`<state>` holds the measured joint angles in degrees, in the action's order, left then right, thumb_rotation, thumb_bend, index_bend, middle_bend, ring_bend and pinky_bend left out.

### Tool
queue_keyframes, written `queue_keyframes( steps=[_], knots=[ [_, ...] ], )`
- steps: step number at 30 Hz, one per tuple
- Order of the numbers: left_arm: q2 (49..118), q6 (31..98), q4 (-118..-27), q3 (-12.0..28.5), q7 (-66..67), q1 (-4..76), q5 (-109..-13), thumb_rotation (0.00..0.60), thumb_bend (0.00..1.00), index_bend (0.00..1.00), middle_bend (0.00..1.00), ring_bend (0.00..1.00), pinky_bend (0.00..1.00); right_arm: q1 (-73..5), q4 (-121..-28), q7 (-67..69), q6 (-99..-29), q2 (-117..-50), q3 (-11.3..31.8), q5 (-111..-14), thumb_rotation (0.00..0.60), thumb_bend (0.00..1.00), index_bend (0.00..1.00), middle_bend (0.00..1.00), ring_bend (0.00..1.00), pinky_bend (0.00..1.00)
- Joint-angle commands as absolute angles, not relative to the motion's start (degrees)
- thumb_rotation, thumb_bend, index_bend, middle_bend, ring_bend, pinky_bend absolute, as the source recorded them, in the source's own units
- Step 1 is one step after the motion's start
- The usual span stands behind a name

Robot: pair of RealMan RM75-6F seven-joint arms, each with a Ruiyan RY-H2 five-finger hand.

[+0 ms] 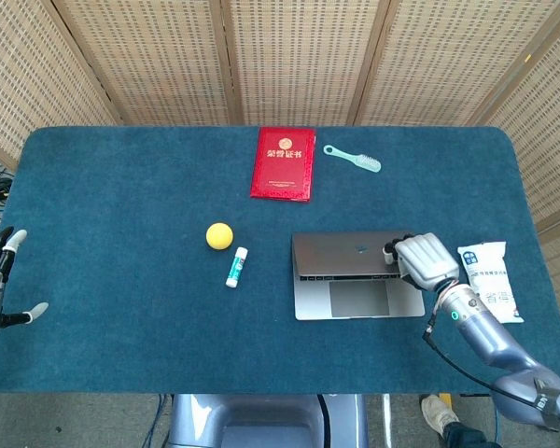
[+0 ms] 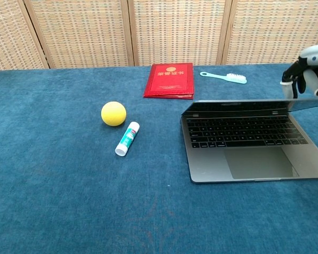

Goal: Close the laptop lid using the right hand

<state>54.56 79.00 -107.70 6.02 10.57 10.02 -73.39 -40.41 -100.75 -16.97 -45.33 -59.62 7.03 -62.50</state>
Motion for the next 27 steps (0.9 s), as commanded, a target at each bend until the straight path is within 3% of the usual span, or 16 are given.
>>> queue_keyframes(
  steps=[1,12,27],
  knots=[
    [54.6,79.1,-107.7,6.0,10.6,10.0,-73.4,0.6,0.0,0.0,0.0,0.0,0.0,-39.7,-100.6,-17.0,-45.6,-60.4,5.3,-65.3,0.6,1.0,0.45,0.44,0.39,0.44],
    [54.5,79.1,-107.8,5.9,10.5,10.0,-73.5,0.6,0.0,0.0,0.0,0.0,0.0,-35.6,-95.7,-15.5,-51.3,-66.6,0.0,-77.9,0.6,1.0,0.45,0.44,0.37,0.44],
    [54.6,78.7,-107.8,5.8,10.8,10.3,-73.5,0.6,0.0,0.0,0.0,0.0,0.0,-32.2,-86.8,-13.0,-55.1,-72.7,-3.1,-84.1,0.6,1.0,0.45,0.42,0.35,0.44]
  ],
)
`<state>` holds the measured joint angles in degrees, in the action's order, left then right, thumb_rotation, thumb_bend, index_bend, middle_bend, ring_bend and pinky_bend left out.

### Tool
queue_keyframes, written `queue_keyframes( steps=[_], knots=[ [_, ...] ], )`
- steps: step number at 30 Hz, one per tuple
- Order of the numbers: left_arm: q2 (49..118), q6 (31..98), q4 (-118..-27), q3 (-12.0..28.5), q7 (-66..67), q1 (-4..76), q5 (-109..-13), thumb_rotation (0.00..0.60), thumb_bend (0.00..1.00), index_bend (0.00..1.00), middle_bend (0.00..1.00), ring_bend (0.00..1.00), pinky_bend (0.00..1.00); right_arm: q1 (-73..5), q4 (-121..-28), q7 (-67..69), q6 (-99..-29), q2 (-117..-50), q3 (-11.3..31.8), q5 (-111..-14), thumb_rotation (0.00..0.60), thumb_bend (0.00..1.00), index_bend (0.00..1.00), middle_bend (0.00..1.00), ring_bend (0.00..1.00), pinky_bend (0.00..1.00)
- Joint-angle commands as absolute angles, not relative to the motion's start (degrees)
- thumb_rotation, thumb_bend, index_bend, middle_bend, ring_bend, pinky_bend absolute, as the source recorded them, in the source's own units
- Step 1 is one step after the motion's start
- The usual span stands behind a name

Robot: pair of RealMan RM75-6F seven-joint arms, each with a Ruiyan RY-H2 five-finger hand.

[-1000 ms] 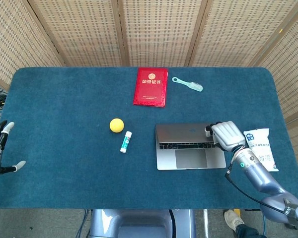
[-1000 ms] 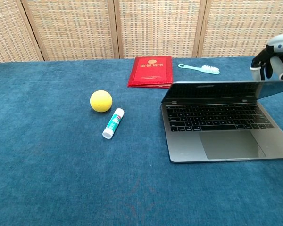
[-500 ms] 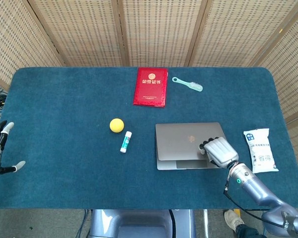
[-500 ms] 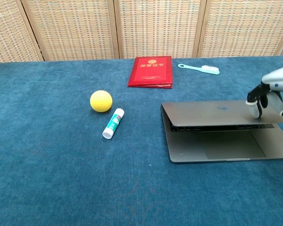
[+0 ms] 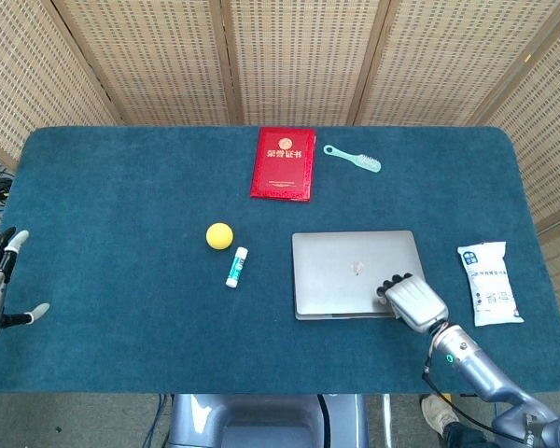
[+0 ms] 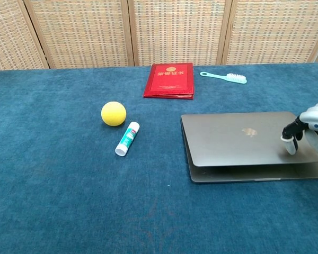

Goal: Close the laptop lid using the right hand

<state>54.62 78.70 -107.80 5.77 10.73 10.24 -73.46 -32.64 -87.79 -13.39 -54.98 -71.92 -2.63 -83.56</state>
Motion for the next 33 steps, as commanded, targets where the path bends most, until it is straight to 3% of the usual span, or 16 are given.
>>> queue_keyframes(
  steps=[1,14,22,25,26,28,30,32,33],
  knots=[
    [54.6,78.7,-107.8,5.7,10.8,10.3,-73.5,0.6,0.0,0.0,0.0,0.0,0.0,-32.1,-86.3,-13.0,-55.2,-73.0,-3.2,-84.3,0.6,1.0,0.45,0.42,0.35,0.44],
    [54.7,78.5,-107.8,5.6,10.8,10.3,-73.4,0.6,0.0,0.0,0.0,0.0,0.0,-30.9,-83.3,-12.5,-55.9,-74.2,-4.1,-86.1,0.6,1.0,0.45,0.41,0.34,0.44],
    [54.6,78.5,-107.9,5.6,10.6,10.3,-73.3,0.6,0.0,0.0,0.0,0.0,0.0,-28.9,-87.6,-7.5,-65.1,-69.1,-0.6,-88.3,0.6,1.0,0.45,0.39,0.31,0.44],
    [54.6,78.6,-107.8,5.5,10.5,10.2,-73.4,0.6,0.0,0.0,0.0,0.0,0.0,-27.4,-88.5,-5.8,-69.6,-67.6,0.7,-88.8,0.6,1.0,0.37,0.29,0.23,0.41],
    [54.6,78.7,-107.7,5.5,10.5,10.2,-73.5,0.6,0.0,0.0,0.0,0.0,0.0,-26.6,-88.6,-5.2,-71.5,-67.3,1.2,-88.8,0.6,0.94,0.3,0.22,0.17,0.36],
    [54.7,78.7,-107.6,5.3,10.4,10.1,-73.9,0.6,0.0,0.0,0.0,0.0,0.0,-25.0,-88.3,-4.5,-75.1,-67.1,2.1,-88.8,0.6,0.65,0.16,0.08,0.05,0.24],
    [54.9,79.0,-107.3,5.1,10.2,10.0,-74.4,0.6,0.0,0.0,0.0,0.0,0.0,-23.3,-88.3,-4.1,-78.2,-66.9,2.6,-88.4,0.6,0.23,0.02,0.0,0.0,0.11],
    [55.2,79.5,-106.8,4.8,9.9,9.7,-75.2,0.6,0.0,0.0,0.0,0.0,0.0,-21.1,-88.6,-3.2,-81.3,-66.9,2.7,-88.2,0.6,0.05,0.0,0.0,0.0,0.04],
    [55.4,79.7,-106.5,4.6,9.8,9.4,-75.7,0.6,0.0,0.0,0.0,0.0,0.0,-19.9,-88.9,-2.6,-82.9,-66.9,2.6,-88.1,0.6,0.0,0.0,0.0,0.0,0.02]
  ],
)
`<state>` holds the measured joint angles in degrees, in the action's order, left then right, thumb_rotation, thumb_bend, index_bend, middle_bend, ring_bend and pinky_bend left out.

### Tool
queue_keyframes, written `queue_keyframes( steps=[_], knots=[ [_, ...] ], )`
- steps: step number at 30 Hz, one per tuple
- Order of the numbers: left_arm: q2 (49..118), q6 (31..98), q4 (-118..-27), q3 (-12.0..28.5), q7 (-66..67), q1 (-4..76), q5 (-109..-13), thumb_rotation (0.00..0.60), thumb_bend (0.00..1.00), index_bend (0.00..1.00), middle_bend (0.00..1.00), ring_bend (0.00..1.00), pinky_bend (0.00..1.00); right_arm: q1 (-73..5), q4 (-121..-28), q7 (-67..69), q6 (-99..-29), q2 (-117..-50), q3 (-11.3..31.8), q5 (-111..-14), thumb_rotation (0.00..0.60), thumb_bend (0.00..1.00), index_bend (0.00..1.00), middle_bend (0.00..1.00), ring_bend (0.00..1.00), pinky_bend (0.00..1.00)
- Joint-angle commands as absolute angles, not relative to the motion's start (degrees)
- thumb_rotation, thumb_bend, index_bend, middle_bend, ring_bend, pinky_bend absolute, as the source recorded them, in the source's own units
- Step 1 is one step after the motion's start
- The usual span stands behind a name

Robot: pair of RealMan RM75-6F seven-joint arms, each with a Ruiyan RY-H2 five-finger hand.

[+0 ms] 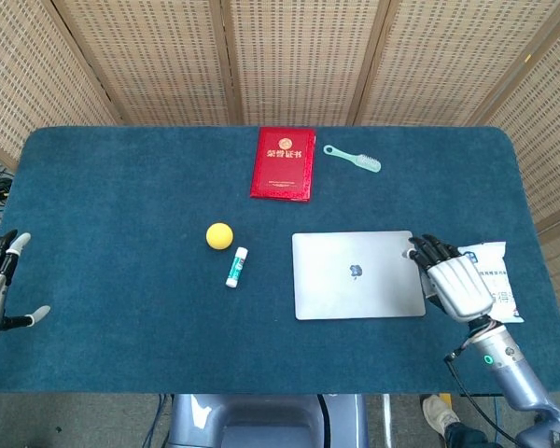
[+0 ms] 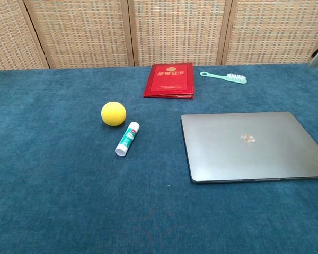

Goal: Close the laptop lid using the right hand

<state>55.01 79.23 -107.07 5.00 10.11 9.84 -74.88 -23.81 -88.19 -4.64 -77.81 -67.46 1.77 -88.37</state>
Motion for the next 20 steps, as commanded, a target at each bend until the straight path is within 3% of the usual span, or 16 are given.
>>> queue_keyframes(
  steps=[1,7,20],
  knots=[
    [55.5,79.9,-106.3,4.4,9.7,9.3,-76.0,0.6,0.0,0.0,0.0,0.0,0.0,-19.0,-89.1,-2.1,-84.0,-67.0,2.5,-88.2,0.6,0.0,0.0,0.0,0.0,0.01],
    [56.5,81.2,-104.6,3.3,8.6,8.3,-78.5,0.6,0.0,0.0,0.0,0.0,0.0,-13.6,-91.4,-2.2,-88.8,-67.7,1.1,-87.4,0.6,0.0,0.0,0.0,0.0,0.0],
    [57.3,83.3,-102.3,2.4,6.1,6.9,-81.4,0.6,0.0,0.0,0.0,0.0,0.0,-9.2,-92.2,-6.7,-90.8,-68.8,-0.1,-86.7,0.6,0.0,0.0,0.0,0.0,0.0]
  ],
)
